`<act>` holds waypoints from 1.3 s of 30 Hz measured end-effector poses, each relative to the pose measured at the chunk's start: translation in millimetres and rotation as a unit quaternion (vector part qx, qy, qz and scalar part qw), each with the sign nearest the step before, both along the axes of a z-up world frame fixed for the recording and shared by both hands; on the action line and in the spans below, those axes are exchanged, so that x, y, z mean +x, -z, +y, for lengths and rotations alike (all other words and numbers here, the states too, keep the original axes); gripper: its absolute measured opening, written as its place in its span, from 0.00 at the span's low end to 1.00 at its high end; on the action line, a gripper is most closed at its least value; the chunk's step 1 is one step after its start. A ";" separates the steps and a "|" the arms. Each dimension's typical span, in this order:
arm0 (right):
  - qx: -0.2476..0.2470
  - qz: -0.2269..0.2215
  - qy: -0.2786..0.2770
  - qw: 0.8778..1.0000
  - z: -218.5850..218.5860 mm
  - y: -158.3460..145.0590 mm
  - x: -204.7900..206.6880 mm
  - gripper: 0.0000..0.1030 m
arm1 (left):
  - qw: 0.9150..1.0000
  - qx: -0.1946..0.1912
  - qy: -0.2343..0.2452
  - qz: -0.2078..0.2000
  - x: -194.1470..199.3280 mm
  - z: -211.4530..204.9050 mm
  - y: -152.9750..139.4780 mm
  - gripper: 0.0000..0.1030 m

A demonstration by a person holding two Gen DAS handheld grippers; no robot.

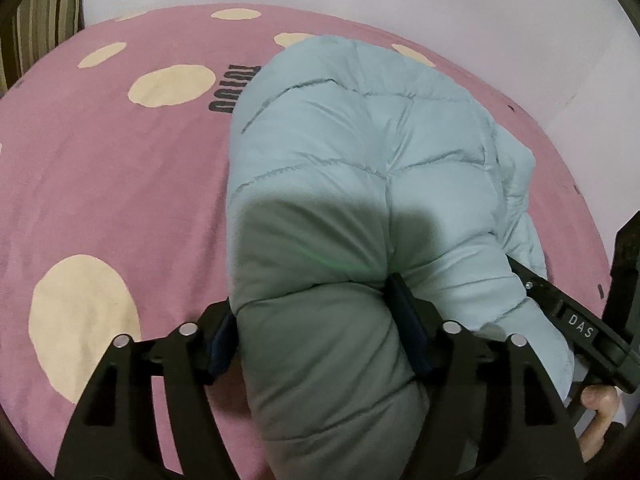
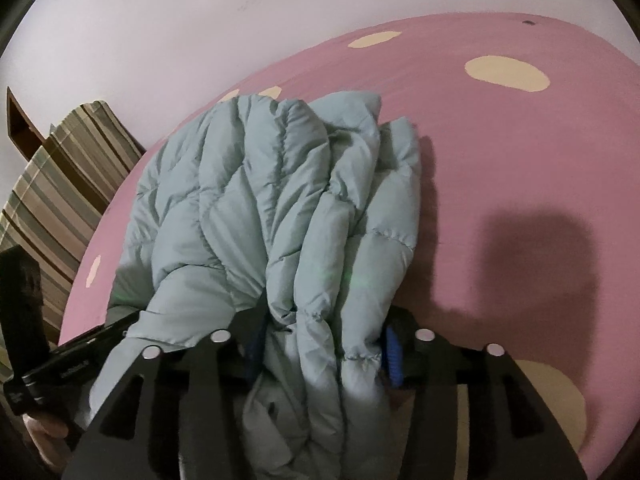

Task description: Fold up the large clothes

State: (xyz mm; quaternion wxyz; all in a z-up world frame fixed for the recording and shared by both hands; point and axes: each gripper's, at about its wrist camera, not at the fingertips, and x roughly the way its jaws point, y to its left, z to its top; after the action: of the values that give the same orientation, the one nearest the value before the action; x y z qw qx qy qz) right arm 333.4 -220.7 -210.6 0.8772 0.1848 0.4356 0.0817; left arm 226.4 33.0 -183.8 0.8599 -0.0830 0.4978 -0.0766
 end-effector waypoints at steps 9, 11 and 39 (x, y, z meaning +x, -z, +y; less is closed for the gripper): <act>-0.004 0.000 0.031 1.000 -17.6 0.4 -17.2 0.65 | 0.999 0.040 -0.004 -0.023 -15.3 -4.2 -9.7 0.78; -0.008 -0.001 0.035 0.999 -18.8 -1.7 -17.6 0.66 | 0.999 0.045 -0.008 -0.028 -18.3 -5.2 -12.4 0.79; -0.107 -0.067 0.107 0.986 -9.4 -84.6 -119.2 0.75 | 0.982 0.121 -0.057 -0.135 -103.3 -14.6 -94.3 0.91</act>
State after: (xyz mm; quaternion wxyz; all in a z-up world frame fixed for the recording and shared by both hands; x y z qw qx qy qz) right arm 214.2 -230.1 -126.0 0.9227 0.1290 0.3601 -0.0474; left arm 123.1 18.4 -89.5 0.9260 0.0045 0.3767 0.0233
